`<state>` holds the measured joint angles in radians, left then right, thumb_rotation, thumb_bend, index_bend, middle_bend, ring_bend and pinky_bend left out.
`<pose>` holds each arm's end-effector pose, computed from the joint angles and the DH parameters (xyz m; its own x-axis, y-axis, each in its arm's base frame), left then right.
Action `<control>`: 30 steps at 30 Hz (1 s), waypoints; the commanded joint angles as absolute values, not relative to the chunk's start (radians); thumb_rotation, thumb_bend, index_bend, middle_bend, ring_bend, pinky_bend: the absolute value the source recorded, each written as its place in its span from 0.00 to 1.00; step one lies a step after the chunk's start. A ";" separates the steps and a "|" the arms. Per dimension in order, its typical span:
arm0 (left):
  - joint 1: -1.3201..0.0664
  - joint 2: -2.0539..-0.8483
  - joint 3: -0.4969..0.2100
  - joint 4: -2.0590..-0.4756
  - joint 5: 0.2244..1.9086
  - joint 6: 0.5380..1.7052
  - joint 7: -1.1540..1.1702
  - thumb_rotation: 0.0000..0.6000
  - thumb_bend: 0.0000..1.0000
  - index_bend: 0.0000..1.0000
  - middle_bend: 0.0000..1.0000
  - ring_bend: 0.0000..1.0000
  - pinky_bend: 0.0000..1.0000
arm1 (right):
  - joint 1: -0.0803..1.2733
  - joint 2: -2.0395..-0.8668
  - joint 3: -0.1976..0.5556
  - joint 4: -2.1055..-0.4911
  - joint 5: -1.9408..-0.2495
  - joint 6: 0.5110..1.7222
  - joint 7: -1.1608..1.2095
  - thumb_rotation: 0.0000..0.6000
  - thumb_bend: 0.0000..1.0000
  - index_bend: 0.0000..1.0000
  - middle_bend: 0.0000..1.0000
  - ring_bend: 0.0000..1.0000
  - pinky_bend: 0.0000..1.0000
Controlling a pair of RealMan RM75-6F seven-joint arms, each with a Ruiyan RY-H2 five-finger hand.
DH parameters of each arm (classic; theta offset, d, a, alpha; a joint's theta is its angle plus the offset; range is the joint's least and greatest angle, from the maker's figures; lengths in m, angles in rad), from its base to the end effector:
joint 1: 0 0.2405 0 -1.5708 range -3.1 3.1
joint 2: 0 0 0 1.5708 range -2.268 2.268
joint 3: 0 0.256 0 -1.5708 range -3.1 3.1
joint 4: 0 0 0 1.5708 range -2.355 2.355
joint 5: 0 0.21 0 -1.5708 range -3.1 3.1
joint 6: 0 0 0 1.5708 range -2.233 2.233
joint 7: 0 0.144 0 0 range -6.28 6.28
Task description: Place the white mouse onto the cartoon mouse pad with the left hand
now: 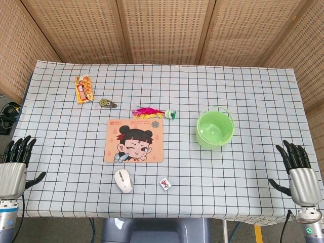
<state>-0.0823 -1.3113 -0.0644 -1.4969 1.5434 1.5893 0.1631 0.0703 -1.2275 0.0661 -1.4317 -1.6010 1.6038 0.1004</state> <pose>-0.3026 0.1824 0.1209 0.4681 -0.1152 0.8762 0.8802 -0.0274 -0.4738 -0.3172 -0.1797 0.1522 0.3627 0.1215 0.9240 -0.9222 -0.0957 0.3746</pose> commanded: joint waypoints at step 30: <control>-0.250 -1.203 -0.019 -1.506 1.727 1.413 0.074 1.00 0.00 0.05 0.00 0.00 0.10 | 0.074 -1.222 0.084 -1.425 -1.564 1.585 0.128 1.00 0.08 0.11 0.00 0.00 0.00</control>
<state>-0.2116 -1.2265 -0.0303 -1.4920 1.6983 1.4575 0.0863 0.0739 -1.2216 0.0828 -1.4261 -1.5653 1.5861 0.1270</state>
